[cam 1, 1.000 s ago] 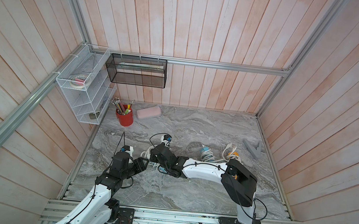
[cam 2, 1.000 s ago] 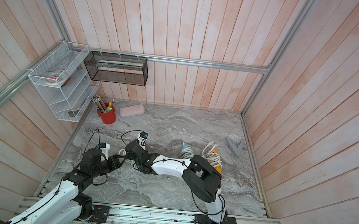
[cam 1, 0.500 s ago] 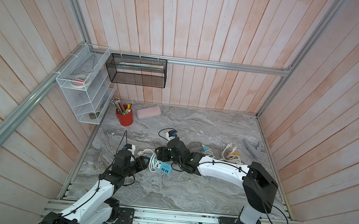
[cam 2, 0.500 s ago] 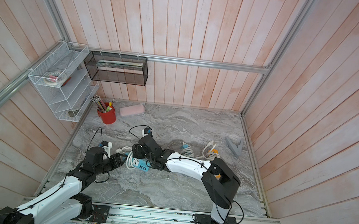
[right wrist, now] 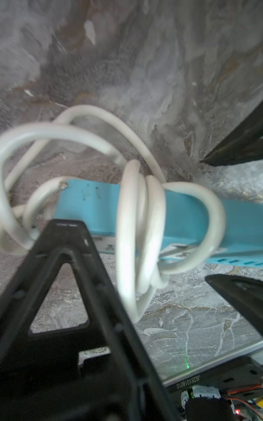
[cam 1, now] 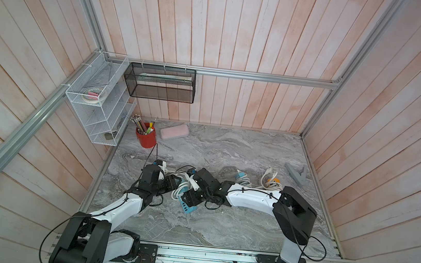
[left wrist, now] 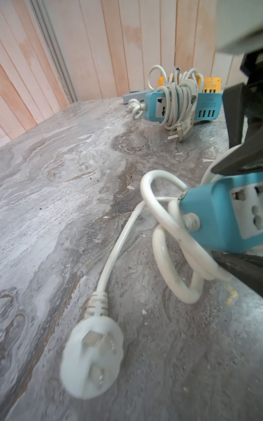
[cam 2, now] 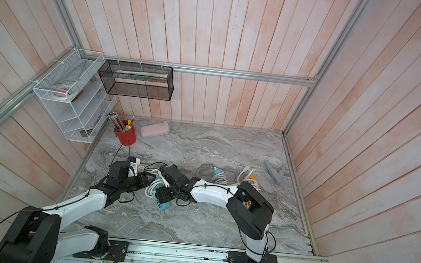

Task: Wrap the cord around the power strip
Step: Adjust the power strip at the center of the board, then reset both arms

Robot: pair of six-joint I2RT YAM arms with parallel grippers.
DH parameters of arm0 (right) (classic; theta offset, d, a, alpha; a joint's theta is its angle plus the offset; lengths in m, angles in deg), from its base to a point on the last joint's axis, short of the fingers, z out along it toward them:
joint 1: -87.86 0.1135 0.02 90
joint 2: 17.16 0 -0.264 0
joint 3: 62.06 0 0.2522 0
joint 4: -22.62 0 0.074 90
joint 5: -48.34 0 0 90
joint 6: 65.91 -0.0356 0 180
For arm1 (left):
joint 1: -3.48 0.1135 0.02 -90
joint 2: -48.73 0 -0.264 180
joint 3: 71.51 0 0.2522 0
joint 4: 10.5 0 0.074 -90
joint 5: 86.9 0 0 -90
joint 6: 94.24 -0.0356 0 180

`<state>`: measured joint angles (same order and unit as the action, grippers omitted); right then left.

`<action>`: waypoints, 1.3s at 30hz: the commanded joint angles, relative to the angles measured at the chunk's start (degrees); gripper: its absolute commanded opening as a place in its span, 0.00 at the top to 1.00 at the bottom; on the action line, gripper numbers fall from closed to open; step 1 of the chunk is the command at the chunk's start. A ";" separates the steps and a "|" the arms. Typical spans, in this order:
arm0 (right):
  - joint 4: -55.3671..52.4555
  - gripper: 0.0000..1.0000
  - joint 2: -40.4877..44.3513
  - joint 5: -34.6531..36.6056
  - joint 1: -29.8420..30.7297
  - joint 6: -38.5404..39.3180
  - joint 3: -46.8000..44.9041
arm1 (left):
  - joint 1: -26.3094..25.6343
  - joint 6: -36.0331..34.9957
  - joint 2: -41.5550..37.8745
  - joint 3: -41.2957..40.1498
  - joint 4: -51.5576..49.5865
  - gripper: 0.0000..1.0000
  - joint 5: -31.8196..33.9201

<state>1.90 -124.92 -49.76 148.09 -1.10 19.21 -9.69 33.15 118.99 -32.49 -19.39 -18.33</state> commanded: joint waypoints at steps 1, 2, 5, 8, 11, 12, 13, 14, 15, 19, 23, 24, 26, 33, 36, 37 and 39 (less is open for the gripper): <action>2.08 0.27 -1.31 -2.49 -0.61 -6.10 1.15 | 0.15 -3.41 1.20 4.04 0.78 0.44 -2.22; 3.33 0.28 -1.07 -2.66 -0.83 -6.99 0.59 | 0.11 -4.30 0.80 5.32 -0.91 0.42 -1.83; 4.64 0.27 1.35 -2.20 -1.32 -7.23 -0.06 | 0.14 -6.46 -2.36 8.38 -7.57 0.38 0.59; 5.77 0.19 7.32 -1.77 -2.87 -6.80 -2.31 | 0.16 -7.47 -7.51 9.39 -13.70 0.35 2.94; 6.63 0.16 13.77 -2.57 -5.44 -5.04 -5.19 | 0.49 -7.76 -12.32 10.22 -18.63 0.34 4.08; 6.66 0.16 15.63 -2.48 -6.25 -3.85 -6.22 | 0.49 -7.83 -13.54 10.68 -19.83 0.34 4.59; 6.74 0.16 17.72 -1.39 -7.13 -2.04 -7.31 | 0.48 -8.02 -14.65 11.10 -21.09 0.33 5.34; 7.08 0.16 20.00 0.75 -7.81 -0.29 -8.94 | 0.51 -8.37 -15.59 11.58 -22.15 0.33 6.26; 7.97 0.16 21.93 3.40 -8.37 0.68 -10.58 | 0.46 -8.74 -16.08 12.03 -23.03 0.33 7.29; 14.90 0.16 29.79 9.36 -12.08 3.13 -17.54 | 0.43 -10.24 -16.58 14.45 -26.04 0.33 10.05; 14.42 0.16 34.38 14.64 -16.02 5.55 -20.06 | 0.43 -10.22 -17.83 16.76 -28.40 0.33 12.12; 13.93 0.16 35.51 17.43 -16.48 7.20 -20.64 | 0.49 -10.29 -18.47 16.76 -28.50 0.33 12.99; 13.92 0.16 38.45 26.31 -18.00 10.36 -22.85 | 0.46 -11.45 -19.83 16.30 -27.73 0.33 15.94; 29.99 0.16 45.61 36.72 -32.08 13.32 -32.02 | -0.18 -22.97 -20.86 11.13 -3.48 0.29 24.72; 35.49 0.14 47.91 44.02 -33.77 22.45 -35.90 | -0.17 -25.85 -21.21 9.53 0.01 0.25 34.66; 38.75 0.14 49.14 45.79 -35.42 24.20 -38.17 | -0.18 -27.61 -21.67 8.39 1.04 0.24 38.20; 43.10 0.15 51.04 45.30 -39.66 23.01 -42.60 | -0.15 -32.36 -22.24 4.86 5.90 0.19 43.11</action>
<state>36.10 -76.07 -10.46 112.40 17.74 -18.76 -9.78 8.54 97.81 -23.94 -21.91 13.45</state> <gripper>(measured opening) 0.856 0.791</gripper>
